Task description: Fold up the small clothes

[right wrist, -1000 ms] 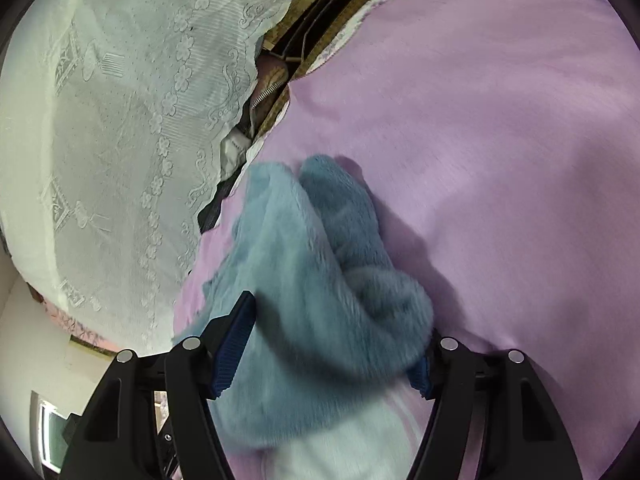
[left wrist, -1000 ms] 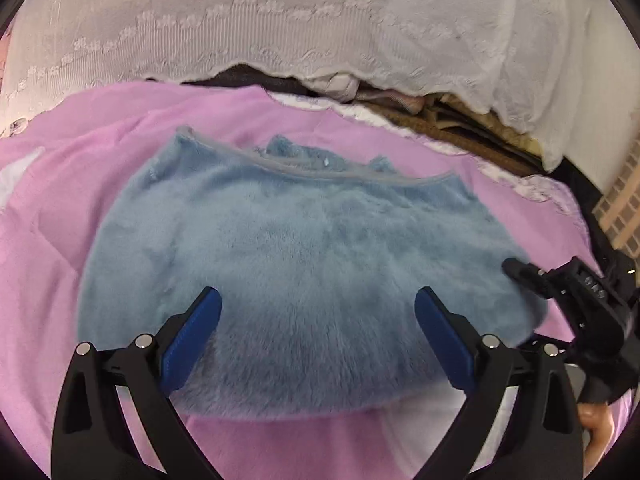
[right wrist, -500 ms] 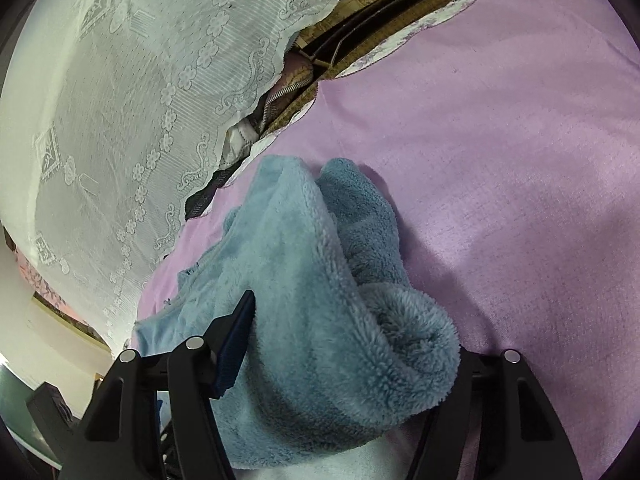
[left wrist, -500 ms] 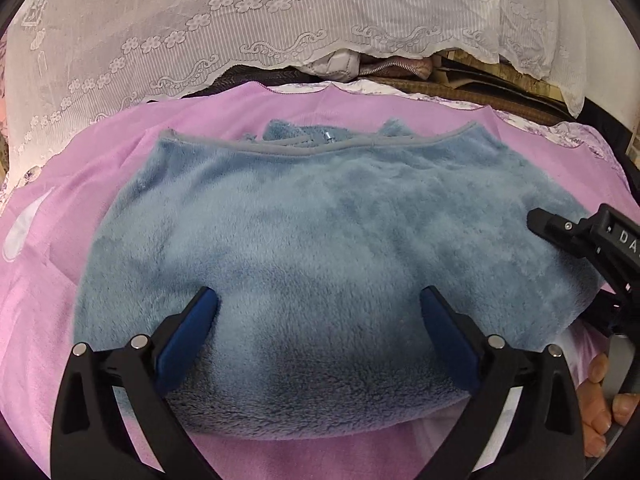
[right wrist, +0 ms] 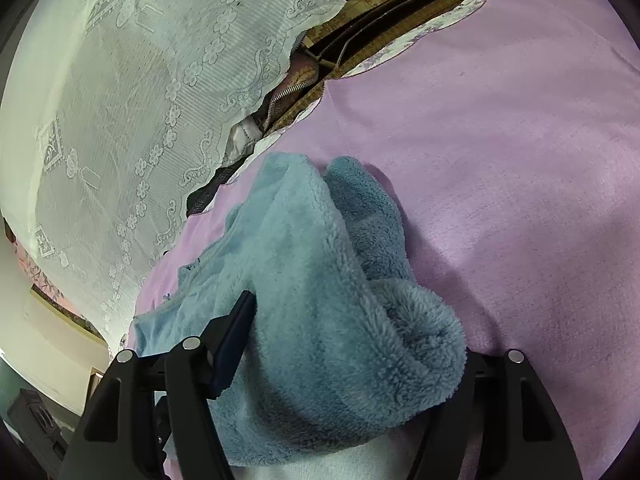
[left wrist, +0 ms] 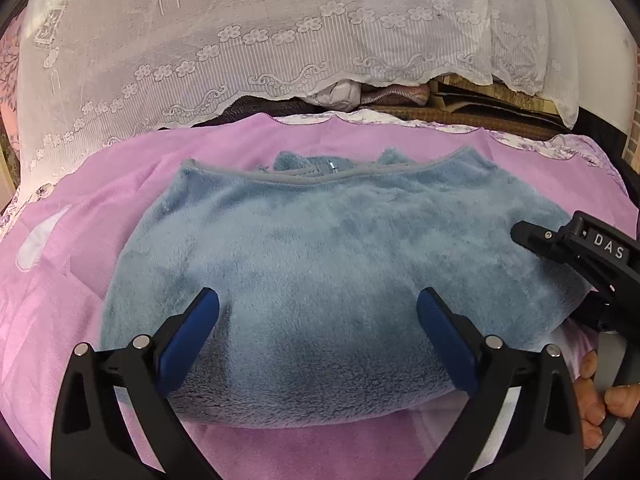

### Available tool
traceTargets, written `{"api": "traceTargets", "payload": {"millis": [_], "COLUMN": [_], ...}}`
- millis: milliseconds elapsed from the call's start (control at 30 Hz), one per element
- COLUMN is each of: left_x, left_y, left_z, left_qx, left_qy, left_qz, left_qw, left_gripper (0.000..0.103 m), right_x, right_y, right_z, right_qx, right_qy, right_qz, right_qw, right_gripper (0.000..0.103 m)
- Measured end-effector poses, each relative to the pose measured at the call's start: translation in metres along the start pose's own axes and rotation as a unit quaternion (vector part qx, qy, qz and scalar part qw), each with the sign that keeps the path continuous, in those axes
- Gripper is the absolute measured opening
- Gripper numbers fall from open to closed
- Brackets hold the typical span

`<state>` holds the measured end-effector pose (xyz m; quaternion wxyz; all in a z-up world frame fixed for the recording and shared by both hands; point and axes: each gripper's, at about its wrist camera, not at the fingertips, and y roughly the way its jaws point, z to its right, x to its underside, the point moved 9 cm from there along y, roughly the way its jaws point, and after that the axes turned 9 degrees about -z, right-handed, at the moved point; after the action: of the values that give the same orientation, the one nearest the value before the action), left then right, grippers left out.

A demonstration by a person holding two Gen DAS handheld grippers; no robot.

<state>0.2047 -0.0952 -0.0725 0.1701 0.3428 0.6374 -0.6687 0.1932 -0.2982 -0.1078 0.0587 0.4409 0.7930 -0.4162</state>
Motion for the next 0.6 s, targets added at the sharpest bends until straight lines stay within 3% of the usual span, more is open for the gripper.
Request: {"api": "traceTargets", "payload": {"millis": [600], "left_x": [0.006], "left_y": [0.013], "left_z": [-0.004], "left_qx": [0.001], "left_qy": [-0.004], "left_qz": [-0.032], "left_qw": [0.9995], "left_gripper": [0.099], "right_x": [0.001], "right_y": [0.003], "right_z": [-0.005], "right_qx": [0.003], "right_qy": [-0.016], "right_qz": [-0.001], "right_qw": [1.0], "right_gripper": [0.077]}}
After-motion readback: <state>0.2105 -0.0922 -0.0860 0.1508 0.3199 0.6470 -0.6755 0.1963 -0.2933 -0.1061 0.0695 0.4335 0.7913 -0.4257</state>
